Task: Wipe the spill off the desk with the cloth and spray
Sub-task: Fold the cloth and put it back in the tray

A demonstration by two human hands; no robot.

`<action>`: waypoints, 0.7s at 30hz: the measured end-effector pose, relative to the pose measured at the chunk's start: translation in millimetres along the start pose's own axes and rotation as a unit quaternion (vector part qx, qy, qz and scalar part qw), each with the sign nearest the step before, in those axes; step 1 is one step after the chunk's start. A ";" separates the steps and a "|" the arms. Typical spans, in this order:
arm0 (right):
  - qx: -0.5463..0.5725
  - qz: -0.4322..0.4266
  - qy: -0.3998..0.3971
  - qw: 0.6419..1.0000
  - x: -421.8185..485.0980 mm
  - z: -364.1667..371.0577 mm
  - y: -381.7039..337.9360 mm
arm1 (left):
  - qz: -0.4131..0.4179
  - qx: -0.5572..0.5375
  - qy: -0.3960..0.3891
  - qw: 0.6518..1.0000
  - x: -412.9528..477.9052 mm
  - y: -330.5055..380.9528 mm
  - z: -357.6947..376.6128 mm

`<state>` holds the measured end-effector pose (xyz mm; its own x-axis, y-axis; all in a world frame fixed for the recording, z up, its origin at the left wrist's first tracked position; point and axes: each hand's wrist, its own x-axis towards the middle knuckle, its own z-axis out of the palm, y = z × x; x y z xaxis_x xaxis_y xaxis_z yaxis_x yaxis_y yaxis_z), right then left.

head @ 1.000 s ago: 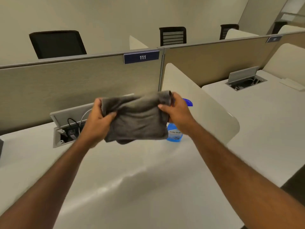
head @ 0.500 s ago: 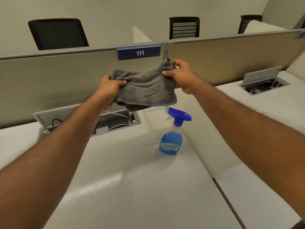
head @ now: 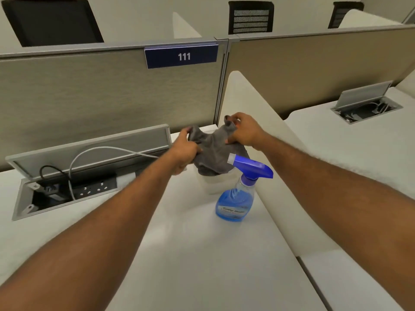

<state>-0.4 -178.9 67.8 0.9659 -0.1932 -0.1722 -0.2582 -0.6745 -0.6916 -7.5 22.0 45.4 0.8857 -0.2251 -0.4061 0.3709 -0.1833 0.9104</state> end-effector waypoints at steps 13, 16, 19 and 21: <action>-0.230 -0.102 -0.025 0.968 25.3 63.4 66.5 | 0.117 0.473 0.018 0.873 19.3 -40.8 26.4; -0.299 -0.103 -0.071 0.946 24.4 65.0 64.8 | 0.102 0.514 0.023 0.851 23.1 -46.2 28.6; -0.363 -0.130 -0.080 0.919 22.9 66.9 64.2 | 0.105 0.549 0.022 0.829 26.5 -47.9 28.6; -0.402 -0.155 -0.047 0.901 18.5 65.1 60.7 | 0.111 0.561 0.023 0.820 27.3 -46.6 28.6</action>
<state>3.0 -177.0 -23.1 0.9813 0.1293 -0.1426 0.1320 -0.9912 0.0095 -8.6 -3.0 -10.4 0.9159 -0.3403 -0.2130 -0.2686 -0.9137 0.3051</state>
